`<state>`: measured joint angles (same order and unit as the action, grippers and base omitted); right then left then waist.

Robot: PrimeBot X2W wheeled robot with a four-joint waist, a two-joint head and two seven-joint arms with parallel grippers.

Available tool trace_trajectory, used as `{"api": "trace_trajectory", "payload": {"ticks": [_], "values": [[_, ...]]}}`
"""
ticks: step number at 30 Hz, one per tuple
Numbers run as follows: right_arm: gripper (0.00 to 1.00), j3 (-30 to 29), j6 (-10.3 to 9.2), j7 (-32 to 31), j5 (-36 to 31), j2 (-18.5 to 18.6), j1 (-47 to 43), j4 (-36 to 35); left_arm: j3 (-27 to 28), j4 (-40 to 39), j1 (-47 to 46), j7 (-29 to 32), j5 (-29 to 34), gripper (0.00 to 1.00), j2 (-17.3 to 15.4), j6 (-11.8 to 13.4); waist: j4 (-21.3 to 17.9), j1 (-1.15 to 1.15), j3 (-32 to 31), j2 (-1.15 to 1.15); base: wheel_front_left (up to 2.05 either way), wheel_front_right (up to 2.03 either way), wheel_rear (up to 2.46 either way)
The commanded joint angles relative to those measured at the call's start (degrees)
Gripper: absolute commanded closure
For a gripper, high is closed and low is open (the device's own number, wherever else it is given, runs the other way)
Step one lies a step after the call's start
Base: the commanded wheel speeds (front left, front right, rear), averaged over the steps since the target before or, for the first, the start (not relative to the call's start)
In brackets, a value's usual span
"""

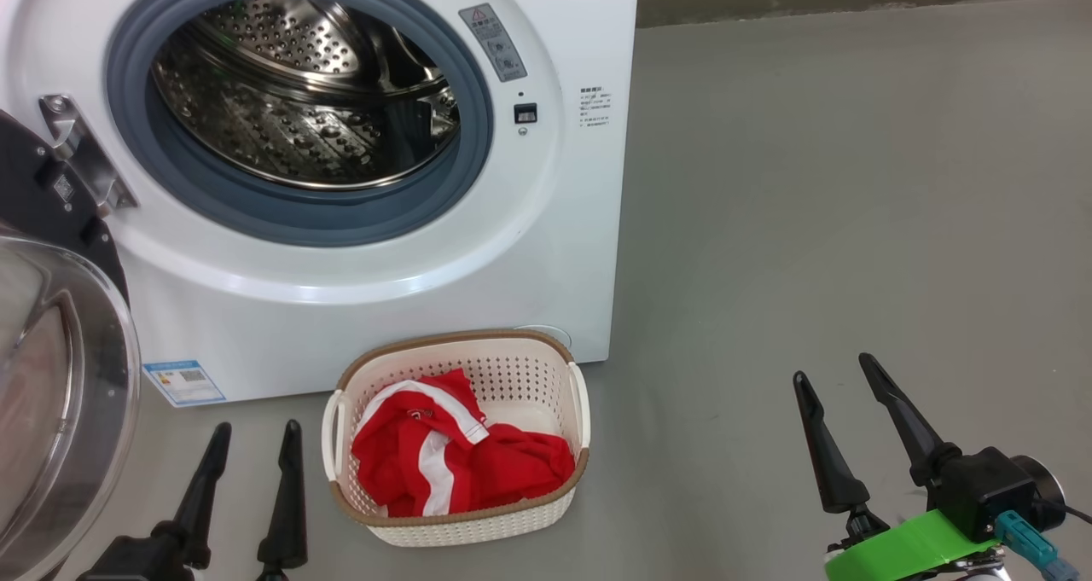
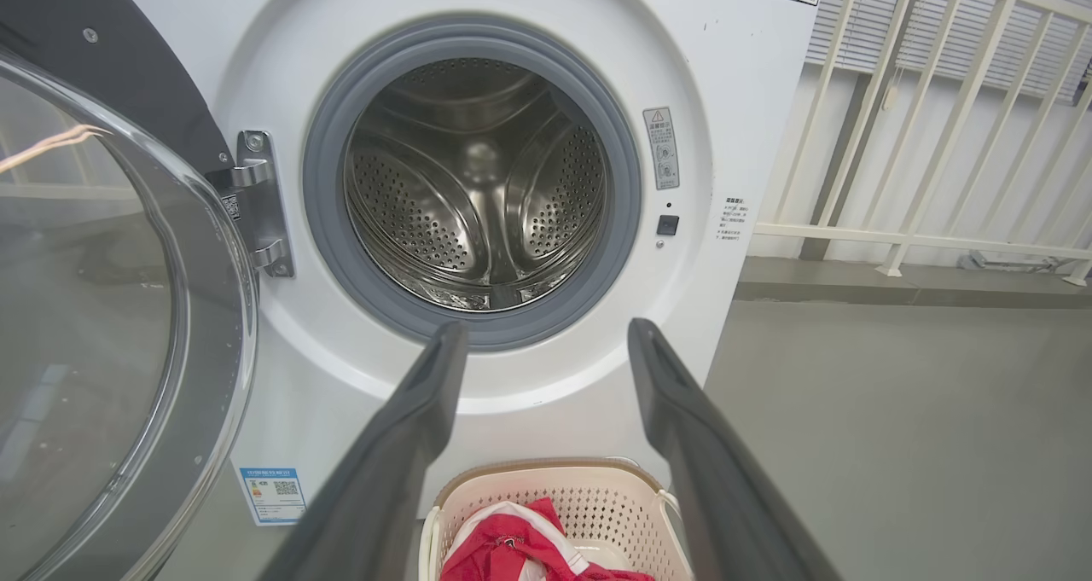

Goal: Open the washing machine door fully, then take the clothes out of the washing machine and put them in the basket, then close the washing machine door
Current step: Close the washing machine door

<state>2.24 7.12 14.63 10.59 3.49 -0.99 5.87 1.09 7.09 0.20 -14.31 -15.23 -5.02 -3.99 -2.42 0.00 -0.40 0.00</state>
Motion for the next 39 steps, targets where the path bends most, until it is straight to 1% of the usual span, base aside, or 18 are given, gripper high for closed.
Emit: {"api": "trace_trajectory", "payload": {"ticks": [1,10,16,24,39], "values": [[0.0,1.2,0.36,0.4,0.7,0.8,1.1,-1.2,1.8,-1.9,-0.7,-0.6,-0.4,0.0,-0.7,0.2,0.0,0.0,0.0,0.0,0.0,0.0,0.0],[0.0,1.7,0.36,0.4,0.9,1.0,1.2,-0.9,1.8,-1.7,-0.5,-0.6,-0.3,0.0,-0.9,1.2,0.0,0.0,-0.3,0.0,0.0,0.0,0.0],[0.0,2.1,0.36,0.4,0.8,1.1,1.4,-0.7,1.7,-1.7,-1.0,-0.7,-0.5,0.0,-0.8,1.4,0.7,0.0,-0.2,0.0,0.0,0.0,0.0],[0.0,2.6,0.36,0.4,1.0,1.2,1.7,-0.8,1.9,-2.5,-1.3,-0.5,-0.2,0.0,-1.2,2.5,3.3,0.0,-0.1,0.0,0.0,0.0,0.0],[0.0,6.4,0.36,0.4,1.7,2.1,3.6,-0.8,2.0,-6.4,-1.0,0.7,-0.1,0.0,-1.7,4.5,11.1,0.0,0.9,0.0,0.0,0.0,0.0]]}}
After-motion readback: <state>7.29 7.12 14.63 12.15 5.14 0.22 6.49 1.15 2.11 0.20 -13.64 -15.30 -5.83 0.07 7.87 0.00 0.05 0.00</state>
